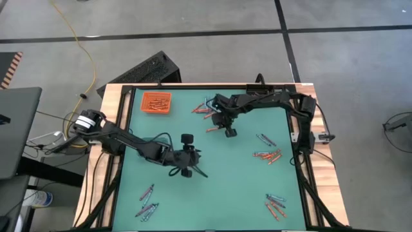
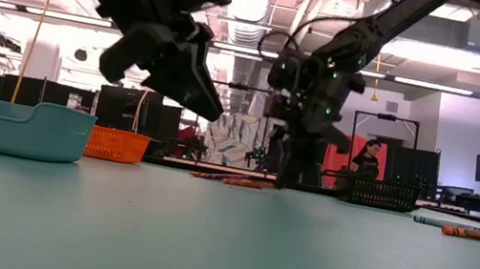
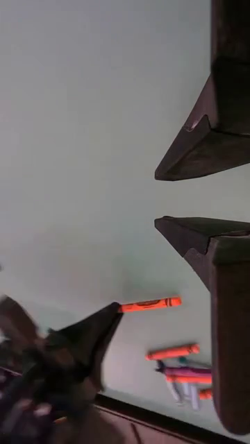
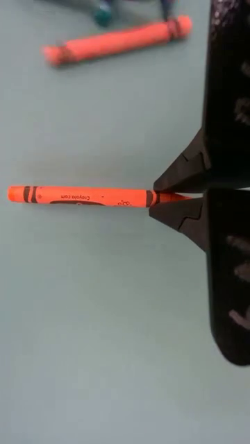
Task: Sort crayons
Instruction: Put the orange crayon into the orange basket
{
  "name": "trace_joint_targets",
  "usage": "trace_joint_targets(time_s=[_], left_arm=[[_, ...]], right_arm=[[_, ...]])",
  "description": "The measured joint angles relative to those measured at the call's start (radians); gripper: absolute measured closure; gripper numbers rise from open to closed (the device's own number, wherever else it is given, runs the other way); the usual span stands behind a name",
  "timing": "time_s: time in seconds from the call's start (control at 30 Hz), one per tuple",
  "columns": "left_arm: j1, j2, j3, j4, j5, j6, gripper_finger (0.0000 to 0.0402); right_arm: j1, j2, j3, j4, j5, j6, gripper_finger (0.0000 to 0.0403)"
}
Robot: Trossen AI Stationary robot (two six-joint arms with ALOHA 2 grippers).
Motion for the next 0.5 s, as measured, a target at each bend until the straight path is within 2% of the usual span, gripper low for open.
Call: trace_joint_targets(time_s=[0.17, 0.27, 0.37, 0.5], left_arm=[[0.063, 0.000, 0.000, 0.000, 0.078, -0.045, 0.0316], [0.091, 0.000, 0.000, 0.012, 0.083, -0.054, 0.0310], [0.109, 0.000, 0.000, 0.034, 0.082, -0.055, 0.0294], [0.134, 0.000, 0.001, 0.049, 0.092, -0.069, 0.0270]], right_arm=[[0.055, -0.038, 0.001, -0.009, 0.029, 0.001, 0.0402], [0.090, -0.050, 0.002, -0.012, 0.058, 0.003, 0.0402], [0.115, -0.050, 0.003, -0.016, 0.069, 0.012, 0.0403], [0.149, -0.050, 0.003, -0.011, 0.136, 0.015, 0.0403]])
